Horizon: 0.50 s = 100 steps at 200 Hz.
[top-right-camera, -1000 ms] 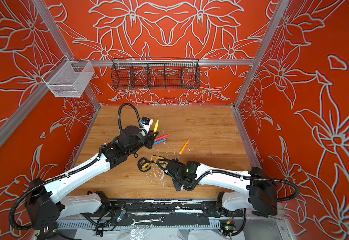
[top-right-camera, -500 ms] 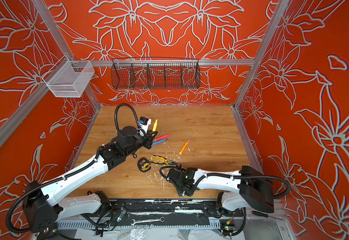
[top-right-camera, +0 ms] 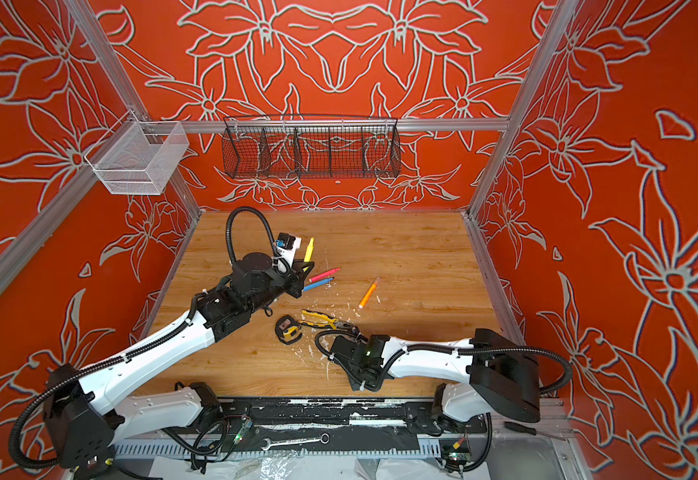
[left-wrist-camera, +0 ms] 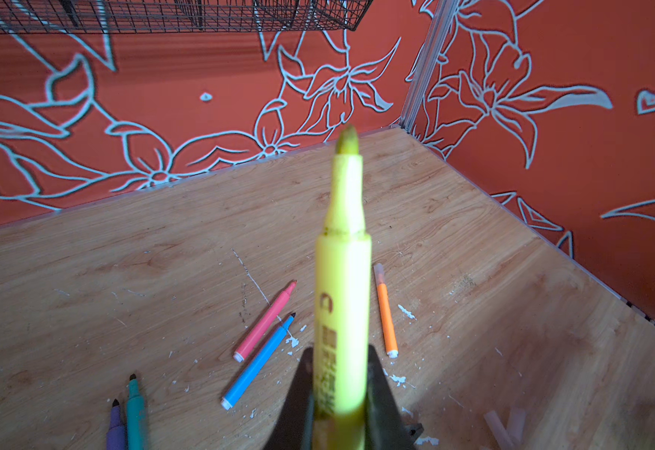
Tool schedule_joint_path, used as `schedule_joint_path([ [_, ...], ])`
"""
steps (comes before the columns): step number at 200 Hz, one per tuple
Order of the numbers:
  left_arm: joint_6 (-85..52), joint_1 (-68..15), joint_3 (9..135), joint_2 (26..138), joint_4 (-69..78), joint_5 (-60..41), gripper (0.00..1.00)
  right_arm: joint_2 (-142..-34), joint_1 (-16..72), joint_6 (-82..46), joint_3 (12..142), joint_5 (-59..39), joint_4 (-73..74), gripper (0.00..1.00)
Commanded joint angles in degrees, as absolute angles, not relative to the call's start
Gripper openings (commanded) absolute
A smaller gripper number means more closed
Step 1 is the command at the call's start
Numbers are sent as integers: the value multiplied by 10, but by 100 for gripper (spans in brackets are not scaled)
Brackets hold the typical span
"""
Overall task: Insert the pens into the pen caps
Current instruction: 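Lift the pink cap with the right gripper toward the held yellow marker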
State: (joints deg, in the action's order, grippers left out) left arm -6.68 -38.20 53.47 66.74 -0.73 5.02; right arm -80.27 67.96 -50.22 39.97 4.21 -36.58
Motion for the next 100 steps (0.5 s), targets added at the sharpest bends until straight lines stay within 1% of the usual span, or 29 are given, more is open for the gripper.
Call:
schedule_joint_path([
  [1, -68, -379, 529, 655, 8, 50, 0, -817, 682, -513, 378, 57, -358, 15],
  [35, -69, -379, 529, 655, 10, 42, 0, -784, 681, -497, 415, 82, -369, 13],
  [65, -72, -379, 526, 651, 14, 34, 0, -731, 672, -455, 490, 135, -390, 9],
  [75, -73, -379, 523, 647, 17, 29, 0, -708, 658, -429, 514, 149, -387, 9],
  [100, -78, -379, 517, 636, 21, 15, 0, -645, 605, -366, 575, 164, -365, 2],
])
